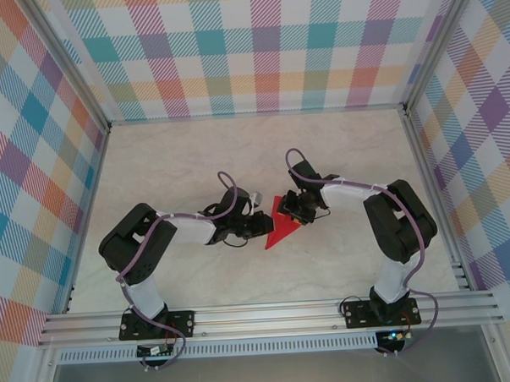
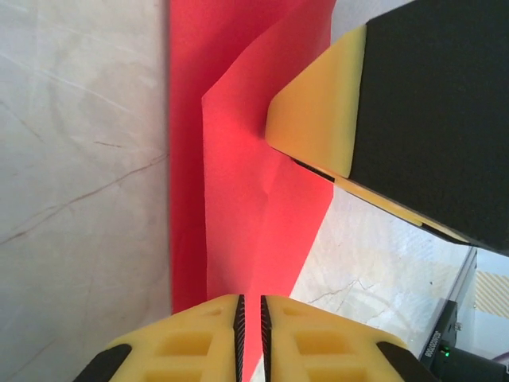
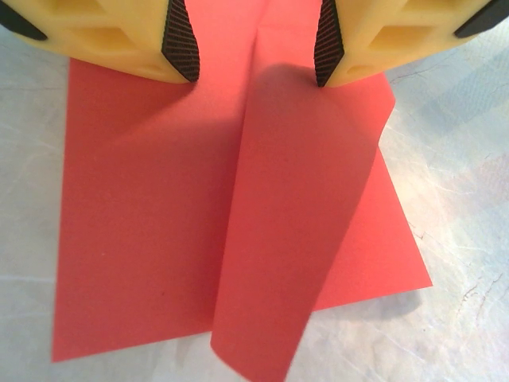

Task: Fold a paper plane with a square sheet of paper (pick it up from the middle)
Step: Fourth fold the wing at the center of the table.

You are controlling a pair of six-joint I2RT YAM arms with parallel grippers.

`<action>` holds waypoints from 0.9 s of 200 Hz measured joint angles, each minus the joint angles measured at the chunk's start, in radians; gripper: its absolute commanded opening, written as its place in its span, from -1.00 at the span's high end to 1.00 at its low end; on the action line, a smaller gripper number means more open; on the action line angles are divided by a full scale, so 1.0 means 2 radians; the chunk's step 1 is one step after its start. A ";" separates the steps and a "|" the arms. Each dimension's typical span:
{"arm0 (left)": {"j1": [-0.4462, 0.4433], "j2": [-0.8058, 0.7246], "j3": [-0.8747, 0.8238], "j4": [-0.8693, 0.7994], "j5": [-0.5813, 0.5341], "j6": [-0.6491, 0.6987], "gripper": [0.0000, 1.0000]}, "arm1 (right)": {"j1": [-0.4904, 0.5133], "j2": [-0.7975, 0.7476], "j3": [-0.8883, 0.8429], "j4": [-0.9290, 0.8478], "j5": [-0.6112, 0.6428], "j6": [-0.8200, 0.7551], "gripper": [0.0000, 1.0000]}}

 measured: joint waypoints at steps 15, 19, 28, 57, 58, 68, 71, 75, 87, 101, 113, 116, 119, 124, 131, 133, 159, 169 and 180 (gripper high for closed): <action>0.000 0.001 0.003 -0.004 -0.004 0.001 0.74 | 0.000 0.000 0.000 0.000 0.000 0.000 0.04; 0.000 0.001 0.004 -0.005 -0.005 0.002 0.74 | 0.000 0.000 0.000 0.000 0.000 0.000 0.04; 0.000 0.002 0.006 -0.008 -0.007 0.002 0.76 | 0.000 0.000 0.000 0.000 0.000 0.000 0.04; 0.000 0.011 0.012 -0.012 -0.008 0.004 0.81 | 0.000 0.002 0.003 -0.003 0.000 0.000 0.05; 0.000 0.012 0.012 -0.012 -0.008 0.005 0.81 | 0.000 0.002 0.003 -0.003 0.000 0.000 0.05; 0.000 0.014 0.012 -0.012 -0.008 0.005 0.83 | 0.000 0.003 0.004 -0.004 0.000 0.000 0.05; 0.000 0.015 0.012 -0.012 -0.008 0.005 0.83 | 0.000 0.004 0.005 -0.005 0.000 0.000 0.05; 0.000 0.016 0.012 -0.013 -0.008 0.005 0.83 | 0.000 0.005 0.006 -0.006 0.000 0.000 0.05; 0.000 0.017 0.012 -0.015 -0.011 0.005 0.86 | 0.000 0.006 0.008 -0.010 0.000 0.000 0.05; 0.000 0.017 0.012 -0.017 -0.012 0.006 0.89 | 0.000 0.008 0.011 -0.014 0.000 0.000 0.06; 0.000 0.017 0.013 -0.019 -0.013 0.008 0.91 | 0.000 0.010 0.013 -0.017 0.000 0.000 0.08; 0.000 0.017 0.013 -0.020 -0.013 0.009 0.91 | 0.000 0.010 0.014 -0.018 0.000 0.000 0.08; 0.000 0.017 0.013 -0.021 -0.014 0.009 0.91 | 0.000 0.011 0.015 -0.019 0.000 0.000 0.08; 0.000 0.017 0.013 -0.022 -0.014 0.009 0.91 | 0.000 0.011 0.016 -0.020 0.000 0.000 0.09; 0.000 0.017 0.013 -0.023 -0.015 0.009 0.92 | 0.000 0.012 0.016 -0.021 0.000 0.000 0.09; 0.000 0.017 0.013 -0.023 -0.015 0.009 0.91 | 0.000 0.012 0.016 -0.022 0.000 0.000 0.09; 0.000 0.019 0.015 -0.024 -0.015 0.009 0.91 | 0.000 0.013 0.019 -0.025 0.002 0.000 0.11; 0.000 0.019 0.016 -0.024 -0.015 0.009 0.91 | 0.000 0.014 0.019 -0.027 0.002 0.000 0.13; 0.000 0.021 0.016 -0.024 -0.015 0.009 0.91 | 0.000 0.014 0.019 -0.027 0.002 0.000 0.15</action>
